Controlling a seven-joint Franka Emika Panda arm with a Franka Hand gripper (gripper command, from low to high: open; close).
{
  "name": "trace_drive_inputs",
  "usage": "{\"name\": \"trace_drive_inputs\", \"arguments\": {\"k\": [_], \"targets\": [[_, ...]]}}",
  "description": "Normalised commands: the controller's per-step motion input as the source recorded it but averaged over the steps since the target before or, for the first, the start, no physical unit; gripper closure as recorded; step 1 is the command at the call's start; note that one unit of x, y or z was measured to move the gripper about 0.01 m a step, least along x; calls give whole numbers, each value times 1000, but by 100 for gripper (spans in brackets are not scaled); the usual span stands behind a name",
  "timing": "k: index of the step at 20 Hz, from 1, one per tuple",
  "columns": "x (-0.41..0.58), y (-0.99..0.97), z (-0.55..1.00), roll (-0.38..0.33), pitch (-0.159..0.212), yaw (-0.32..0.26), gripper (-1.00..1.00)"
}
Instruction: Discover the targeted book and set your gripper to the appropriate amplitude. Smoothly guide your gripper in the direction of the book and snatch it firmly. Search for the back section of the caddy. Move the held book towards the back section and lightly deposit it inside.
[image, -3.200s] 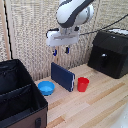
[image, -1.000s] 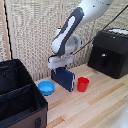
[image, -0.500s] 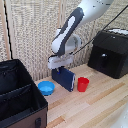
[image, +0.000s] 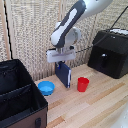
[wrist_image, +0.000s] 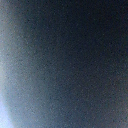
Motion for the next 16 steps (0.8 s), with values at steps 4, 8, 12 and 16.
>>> {"name": "trace_drive_inputs", "arguments": {"k": [4, 8, 12, 16], "targets": [[56, -5, 1000, -5, 3, -235, 100], [136, 18, 994, -37, 2, -229, 100], [181, 58, 953, -99, 0, -288, 100], [151, 11, 856, -81, 22, -320, 100]]}}
